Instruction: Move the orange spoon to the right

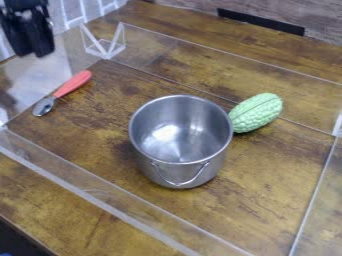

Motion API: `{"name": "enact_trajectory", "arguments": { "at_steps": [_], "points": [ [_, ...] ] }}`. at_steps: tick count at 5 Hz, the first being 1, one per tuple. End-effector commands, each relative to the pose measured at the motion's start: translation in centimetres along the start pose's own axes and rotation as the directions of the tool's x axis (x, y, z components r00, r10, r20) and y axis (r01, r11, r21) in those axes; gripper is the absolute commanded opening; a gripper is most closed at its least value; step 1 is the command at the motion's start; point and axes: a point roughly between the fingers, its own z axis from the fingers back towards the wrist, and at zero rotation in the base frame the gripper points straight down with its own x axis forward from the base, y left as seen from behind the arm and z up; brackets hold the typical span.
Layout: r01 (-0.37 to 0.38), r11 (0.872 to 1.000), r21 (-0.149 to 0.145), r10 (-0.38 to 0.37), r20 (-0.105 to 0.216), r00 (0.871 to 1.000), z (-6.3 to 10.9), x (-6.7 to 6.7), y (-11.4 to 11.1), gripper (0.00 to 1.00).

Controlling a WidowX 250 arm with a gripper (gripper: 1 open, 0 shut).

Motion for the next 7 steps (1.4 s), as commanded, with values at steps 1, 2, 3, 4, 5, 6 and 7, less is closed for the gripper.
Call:
{"name": "enact_trajectory", "arguments": {
  "at_steps": [1,2,3,4,5,6,7],
  "points": [
    [-0.042,0.999,0.006,0.041,0.061,0.997,-1.1,1.2,-0.5,1.00],
    [-0.104,0.994,-0.014,0.105,0.070,0.992,-3.4,1.9,-0.4,0.00],
    [-0.155,0.988,-0.024,0.156,0.079,0.984,-4.6,2.2,-0.3,0.00],
    [-0.194,0.981,0.003,0.192,0.098,0.976,-3.2,2.8,-1.4,0.00],
    [-0.148,0.988,0.037,0.143,0.105,0.984,-1.2,3.8,-2.7,0.00],
    [-0.086,0.995,0.060,0.079,0.112,0.991,0.8,5.3,-4.7,0.00],
    [-0.094,0.994,0.051,0.087,0.134,0.987,2.4,6.6,-6.6,0.00]
  ]
}}
